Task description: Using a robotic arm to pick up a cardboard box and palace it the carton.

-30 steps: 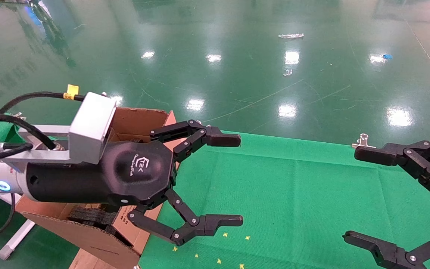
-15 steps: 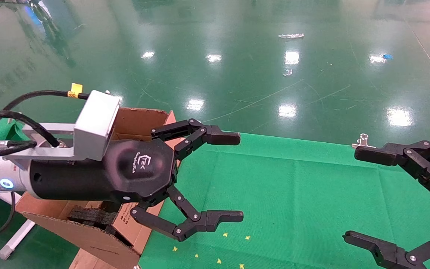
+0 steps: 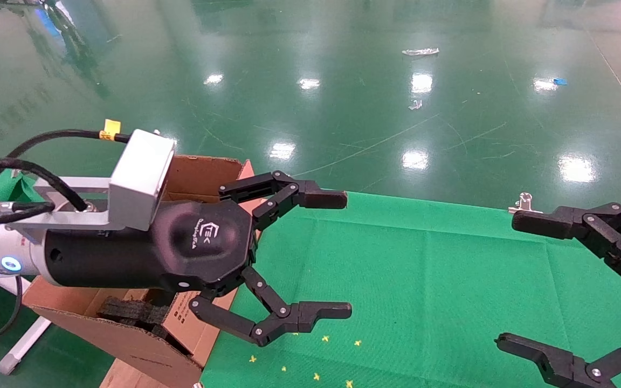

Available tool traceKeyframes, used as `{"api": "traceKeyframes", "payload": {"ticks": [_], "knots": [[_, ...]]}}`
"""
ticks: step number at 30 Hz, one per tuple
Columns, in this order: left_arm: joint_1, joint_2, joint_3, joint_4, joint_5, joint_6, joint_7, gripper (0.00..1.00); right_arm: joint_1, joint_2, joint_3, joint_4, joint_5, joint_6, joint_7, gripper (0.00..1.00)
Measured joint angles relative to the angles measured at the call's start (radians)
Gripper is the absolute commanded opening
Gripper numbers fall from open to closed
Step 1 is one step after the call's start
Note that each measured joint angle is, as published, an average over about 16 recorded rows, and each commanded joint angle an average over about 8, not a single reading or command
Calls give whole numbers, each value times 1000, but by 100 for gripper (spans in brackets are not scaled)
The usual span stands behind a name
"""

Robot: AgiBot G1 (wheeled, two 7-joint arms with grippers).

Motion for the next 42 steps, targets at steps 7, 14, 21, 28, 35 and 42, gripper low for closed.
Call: {"api": "traceKeyframes", "payload": {"ticks": [7,14,21,28,35,42], "knots": [[-1,0,1,1,0,0,0,100,0,0,0,0,0,0,0,100],[-1,0,1,1,1,-1,0,100,0,0,0,0,0,0,0,100],[-1,0,2,2,1,-1,0,100,0,0,0,0,0,0,0,100],[-2,0,2,2,1,-1,0,100,0,0,0,0,0,0,0,100],[-2,0,2,2,1,-1,0,100,0,0,0,0,0,0,0,100],[-2,0,2,2,1,-1,0,100,0,0,0,0,0,0,0,100]]}}
